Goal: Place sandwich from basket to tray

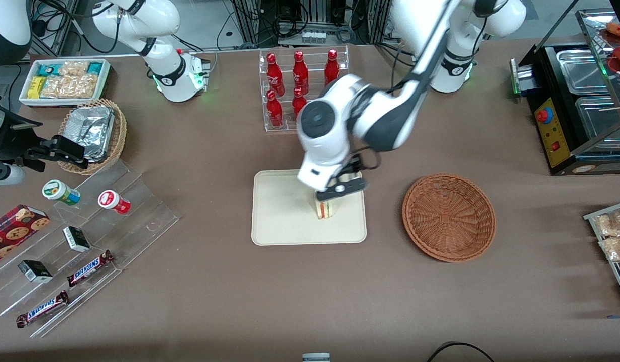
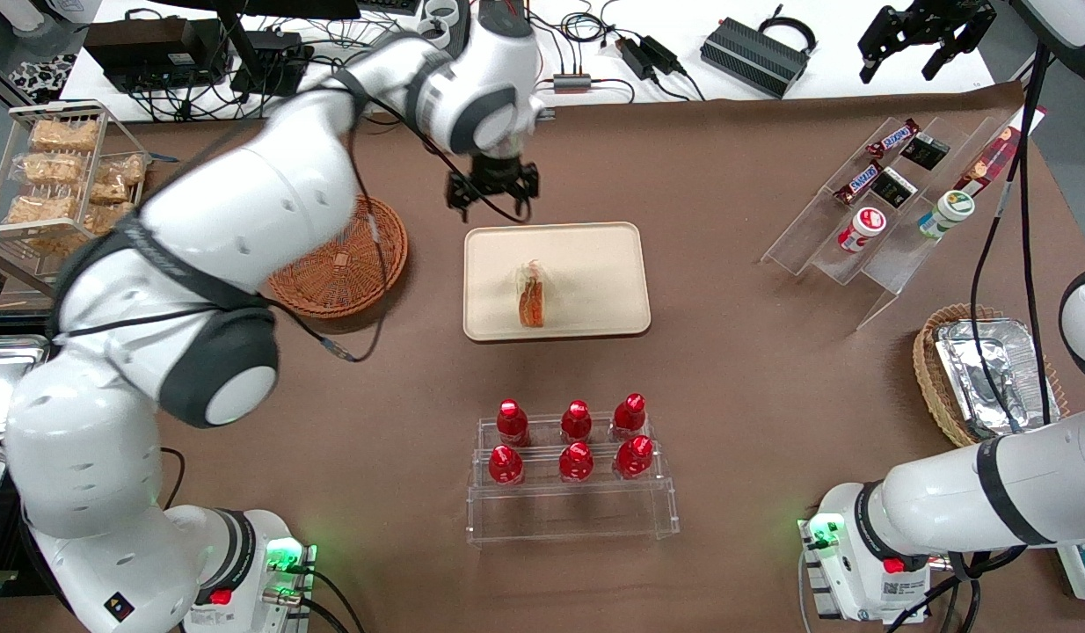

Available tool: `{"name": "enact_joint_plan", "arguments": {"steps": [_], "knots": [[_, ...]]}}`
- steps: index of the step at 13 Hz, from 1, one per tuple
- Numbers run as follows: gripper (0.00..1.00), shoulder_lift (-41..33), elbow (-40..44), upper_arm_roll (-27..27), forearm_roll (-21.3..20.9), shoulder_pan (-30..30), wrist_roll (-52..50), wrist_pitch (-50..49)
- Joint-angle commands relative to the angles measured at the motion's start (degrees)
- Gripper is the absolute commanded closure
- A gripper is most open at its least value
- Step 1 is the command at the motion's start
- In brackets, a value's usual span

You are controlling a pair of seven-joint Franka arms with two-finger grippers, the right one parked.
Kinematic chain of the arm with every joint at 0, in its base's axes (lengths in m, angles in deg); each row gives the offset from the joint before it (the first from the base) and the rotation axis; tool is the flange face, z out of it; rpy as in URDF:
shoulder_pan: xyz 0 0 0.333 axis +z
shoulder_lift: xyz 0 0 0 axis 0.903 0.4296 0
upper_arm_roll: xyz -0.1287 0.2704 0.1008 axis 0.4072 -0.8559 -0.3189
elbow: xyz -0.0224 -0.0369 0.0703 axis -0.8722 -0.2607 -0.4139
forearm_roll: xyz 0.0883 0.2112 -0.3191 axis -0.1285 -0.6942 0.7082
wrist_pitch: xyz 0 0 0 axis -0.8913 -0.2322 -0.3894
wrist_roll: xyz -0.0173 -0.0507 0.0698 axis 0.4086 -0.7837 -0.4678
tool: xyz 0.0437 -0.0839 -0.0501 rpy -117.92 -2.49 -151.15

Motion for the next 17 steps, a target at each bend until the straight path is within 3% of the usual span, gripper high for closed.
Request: {"name": "enact_joint_plan", "arguments": {"steps": [1, 7, 11, 17], "knots": [[0.0, -9.0, -2.9, 0.5, -0.1, 5.0, 2.1, -7.0], [0.0, -24.9, -7.5, 0.3, -0.9, 17.6, 21.2, -21.6], [0.0, -35.4, -15.5, 0.3, -3.5, 26.3, 35.5, -22.5], [0.0, -39.4, -15.6, 0.3, -3.7, 37.6, 50.4, -24.9]]}}
